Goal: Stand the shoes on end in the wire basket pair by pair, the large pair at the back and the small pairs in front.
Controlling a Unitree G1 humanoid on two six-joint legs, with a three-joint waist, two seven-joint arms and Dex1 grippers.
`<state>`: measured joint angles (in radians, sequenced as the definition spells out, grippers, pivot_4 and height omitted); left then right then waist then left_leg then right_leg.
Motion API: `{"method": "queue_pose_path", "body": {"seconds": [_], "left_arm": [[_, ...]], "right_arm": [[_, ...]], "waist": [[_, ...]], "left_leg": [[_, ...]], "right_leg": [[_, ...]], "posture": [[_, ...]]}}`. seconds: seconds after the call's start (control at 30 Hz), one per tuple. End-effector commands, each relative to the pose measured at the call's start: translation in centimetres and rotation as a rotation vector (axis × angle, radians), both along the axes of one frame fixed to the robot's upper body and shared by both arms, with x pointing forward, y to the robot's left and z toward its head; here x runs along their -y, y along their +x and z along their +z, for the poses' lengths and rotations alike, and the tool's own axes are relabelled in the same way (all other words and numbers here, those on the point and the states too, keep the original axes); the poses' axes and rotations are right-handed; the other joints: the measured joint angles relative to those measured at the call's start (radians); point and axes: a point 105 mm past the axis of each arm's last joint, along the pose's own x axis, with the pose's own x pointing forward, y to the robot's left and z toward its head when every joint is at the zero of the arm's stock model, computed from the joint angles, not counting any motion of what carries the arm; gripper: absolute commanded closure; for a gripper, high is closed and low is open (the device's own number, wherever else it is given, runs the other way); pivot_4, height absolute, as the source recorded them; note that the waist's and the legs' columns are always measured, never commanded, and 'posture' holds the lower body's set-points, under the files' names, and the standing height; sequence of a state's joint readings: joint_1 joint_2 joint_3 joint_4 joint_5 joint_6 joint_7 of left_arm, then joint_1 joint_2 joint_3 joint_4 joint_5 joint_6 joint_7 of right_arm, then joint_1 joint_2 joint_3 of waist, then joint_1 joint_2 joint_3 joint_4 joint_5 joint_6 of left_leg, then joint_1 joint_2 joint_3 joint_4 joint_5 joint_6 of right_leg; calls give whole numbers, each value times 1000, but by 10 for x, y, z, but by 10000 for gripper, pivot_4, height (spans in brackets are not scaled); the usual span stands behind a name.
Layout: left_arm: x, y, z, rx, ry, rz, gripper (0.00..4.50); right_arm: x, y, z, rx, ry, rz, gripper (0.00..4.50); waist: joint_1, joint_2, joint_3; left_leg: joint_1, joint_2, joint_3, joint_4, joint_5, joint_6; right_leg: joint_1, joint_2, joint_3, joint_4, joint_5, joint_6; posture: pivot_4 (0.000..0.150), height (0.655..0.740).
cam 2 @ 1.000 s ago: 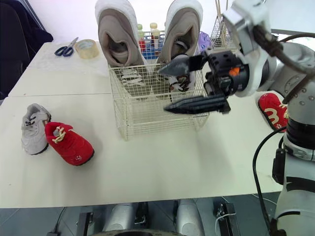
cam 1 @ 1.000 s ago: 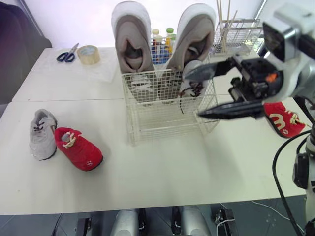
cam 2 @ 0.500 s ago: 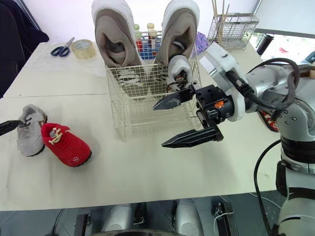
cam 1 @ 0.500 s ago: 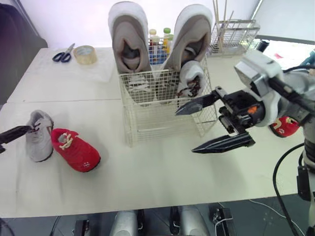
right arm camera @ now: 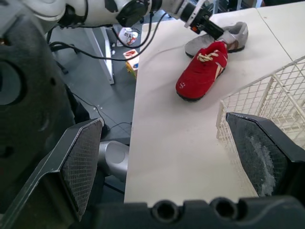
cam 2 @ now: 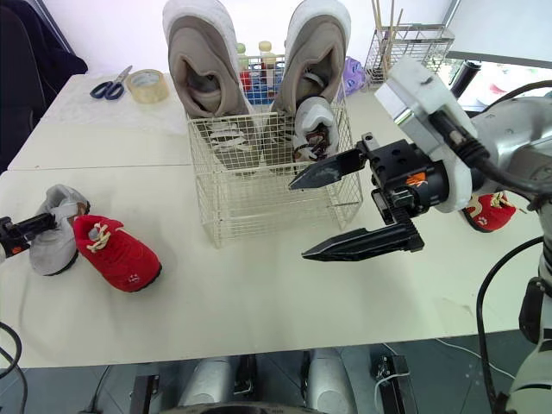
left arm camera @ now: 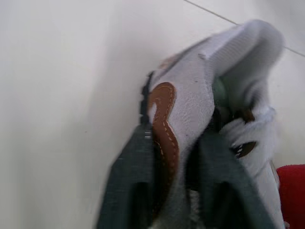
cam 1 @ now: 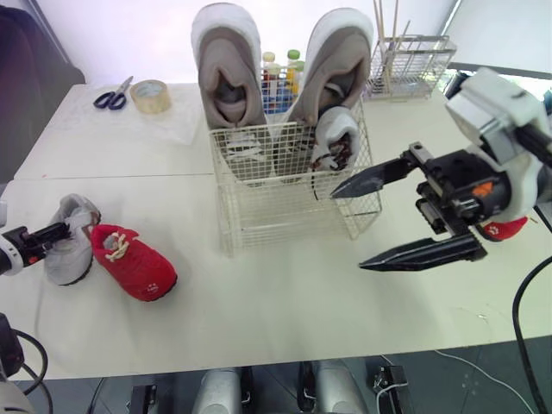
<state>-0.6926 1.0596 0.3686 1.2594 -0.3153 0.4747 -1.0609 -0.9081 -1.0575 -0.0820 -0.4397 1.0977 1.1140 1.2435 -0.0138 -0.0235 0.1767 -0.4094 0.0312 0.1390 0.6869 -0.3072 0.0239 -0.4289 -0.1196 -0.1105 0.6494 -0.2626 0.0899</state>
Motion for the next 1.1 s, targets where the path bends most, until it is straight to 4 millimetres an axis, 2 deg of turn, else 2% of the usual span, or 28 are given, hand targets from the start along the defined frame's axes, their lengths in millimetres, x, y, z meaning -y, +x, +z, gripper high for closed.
{"method": "queue_pose_path", "body": {"seconds": [0.03, 0.1, 0.2, 0.33, 0.4, 0.43, 0.47, 0.53, 0.6, 0.73, 0.77, 0.83, 0.9, 0.97, 1.0, 1.1], "left_arm": [[-8, 0, 10, 44, 3, 48, 44837], [-17, -1, 35, 142, -7, 82, 44837], [-34, -7, 82, 310, 39, 132, 44837], [-42, -23, 164, 592, 147, 145, 44837], [-32, -33, 212, 760, 256, 155, 44837], [-21, -39, 232, 846, 304, 154, 44837], [-7, -43, 243, 907, 320, 138, 44837], [25, -47, 255, 999, 340, 117, 44837], [67, -46, 259, 1050, 383, 82, 44837], [165, -47, 284, 1266, 338, -35, 44837], [189, -49, 292, 1334, 271, -41, 44837], [225, -52, 296, 1390, 285, -84, 44837], [244, -53, 294, 1404, 306, -125, 44837], [275, -50, 282, 1420, 283, -228, 44837], [285, -50, 278, 1426, 274, -258, 44837], [300, -42, 263, 1426, 264, -311, 44837]], "right_arm": [[0, 0, 7, 52, 11, -13, 0], [0, 2, 6, 61, 20, -26, 0], [0, 6, 10, 79, 54, -43, 0], [5, 21, 17, 136, 130, -99, 0], [8, 30, 24, 172, 193, -134, 0], [9, 33, 28, 194, 231, -144, 0], [9, 35, 30, 203, 250, -148, 0], [11, 38, 31, 196, 264, -151, 0], [12, 42, 32, 172, 280, -144, 0], [19, 59, 34, 116, 316, -154, 0], [21, 64, 35, 106, 319, -163, 0], [23, 68, 36, 97, 321, -166, 0], [24, 68, 37, 90, 324, -162, 0], [27, 70, 39, 79, 339, -180, 0], [28, 70, 40, 76, 344, -188, 0], [37, 74, 40, 66, 344, -234, 0]], "waist": [[0, 0, 0], [0, 0, 0], [-2, -7, 1], [-5, -13, 0], [-2, -13, 1], [0, -13, 1], [2, -13, 1], [7, -11, 1], [7, -10, 1], [9, -12, 2], [11, -13, 2], [16, -13, 1], [10, -9, 0], [6, -3, 0], [6, -3, 1], [6, -3, 1]], "left_leg": [[0, 0, 0, 0, 0, 0], [0, 0, 0, 0, 0, 0], [0, 1, -1, 0, 0, 0], [-1, 1, -1, 0, 0, 0], [-1, 0, 0, 0, 0, 0], [-1, 0, 0, 1, 0, 1], [-1, 0, -1, 2, 0, 1], [-1, 0, -2, 3, -1, 1], [-1, 0, -4, 5, -1, 1], [-1, 0, -7, 11, -1, 1], [-1, 0, -7, 11, -1, 1], [-1, 0, -7, 11, -1, 1], [-1, 0, -6, 10, -1, 2], [0, 0, -5, 9, -1, 2], [0, 0, -5, 9, -1, 2], [0, 1, -5, 10, -1, 2]], "right_leg": [[0, 0, 0, 0, 0, 0], [0, 0, 0, 0, 0, 0], [0, 0, 0, 0, 0, 0], [0, 0, -1, -1, 0, 0], [0, -1, -1, -1, 0, 0], [0, -1, -1, -1, 0, 0], [0, -2, -1, -1, 0, 0], [2, -3, -1, 0, 0, 0], [4, -4, -1, 0, 0, 0], [7, -1, -2, 3, 1, 1], [7, -1, -2, 3, 1, 1], [9, 0, -2, 1, 3, 2], [9, 0, -2, 0, 4, 2], [9, 0, -2, 0, 4, 3], [8, 1, -2, -1, 4, 3], [8, 2, -2, 0, 4, 2]], "posture": [[1500, 7400], [1500, 7400], [1500, 7400], [1500, 7400], [1500, 7400], [1500, 7400], [1500, 7400], [1500, 7400], [1500, 7400], [1500, 7400], [1500, 7400], [1500, 7400], [1500, 7400], [1500, 7400], [1500, 7400], [1500, 7400]]}}
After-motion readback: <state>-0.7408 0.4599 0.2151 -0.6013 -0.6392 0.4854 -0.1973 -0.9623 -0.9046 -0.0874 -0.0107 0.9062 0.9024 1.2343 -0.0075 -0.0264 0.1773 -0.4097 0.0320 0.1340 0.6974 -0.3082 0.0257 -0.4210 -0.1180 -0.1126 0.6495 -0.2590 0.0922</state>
